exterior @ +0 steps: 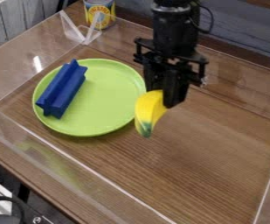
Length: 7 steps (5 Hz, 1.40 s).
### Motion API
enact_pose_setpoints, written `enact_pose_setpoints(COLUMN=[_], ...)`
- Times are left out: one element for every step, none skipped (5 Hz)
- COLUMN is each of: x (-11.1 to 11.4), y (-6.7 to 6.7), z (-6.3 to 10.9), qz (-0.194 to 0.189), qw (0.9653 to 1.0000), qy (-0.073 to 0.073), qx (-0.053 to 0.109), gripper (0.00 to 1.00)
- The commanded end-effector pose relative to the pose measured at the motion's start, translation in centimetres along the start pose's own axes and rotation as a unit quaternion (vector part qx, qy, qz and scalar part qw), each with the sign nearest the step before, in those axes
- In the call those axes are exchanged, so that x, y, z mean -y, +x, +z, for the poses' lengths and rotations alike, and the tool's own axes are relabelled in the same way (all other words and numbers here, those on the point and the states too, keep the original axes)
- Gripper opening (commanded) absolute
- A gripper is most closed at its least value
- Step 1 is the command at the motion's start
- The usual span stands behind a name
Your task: Remove the banana from inside the green plate and put it on the table
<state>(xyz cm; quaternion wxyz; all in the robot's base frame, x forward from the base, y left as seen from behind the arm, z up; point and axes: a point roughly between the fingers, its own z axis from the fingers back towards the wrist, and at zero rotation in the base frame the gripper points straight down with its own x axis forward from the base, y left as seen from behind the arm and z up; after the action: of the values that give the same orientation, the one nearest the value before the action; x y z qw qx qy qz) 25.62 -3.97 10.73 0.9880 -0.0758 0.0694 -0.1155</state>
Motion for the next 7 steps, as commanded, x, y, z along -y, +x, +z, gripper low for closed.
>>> enact_pose_setpoints(x=[0.3,0.4,0.4,0.4,0.4,0.2,-0.2], y=[0.4,0.7,1.1,1.5,1.9,2.2,2.6], z=[0.3,-0.6,-1.5,-2.4,-3.2,-3.9,-4.5], qz=[0.009,0.017,0.02,0.025,0.03,0.033,0.034], qw=[0.9996,0.9994,0.9992,0.999,0.9986,0.9983,0.9981], qy=[0.001,-0.001,-0.001,0.001,0.002,0.002,0.002], qx=[0.027,0.031,0.034,0.039,0.043,0.048,0.052], gripper=[0.0,0.0,0.0,0.0,0.0,0.0,0.0])
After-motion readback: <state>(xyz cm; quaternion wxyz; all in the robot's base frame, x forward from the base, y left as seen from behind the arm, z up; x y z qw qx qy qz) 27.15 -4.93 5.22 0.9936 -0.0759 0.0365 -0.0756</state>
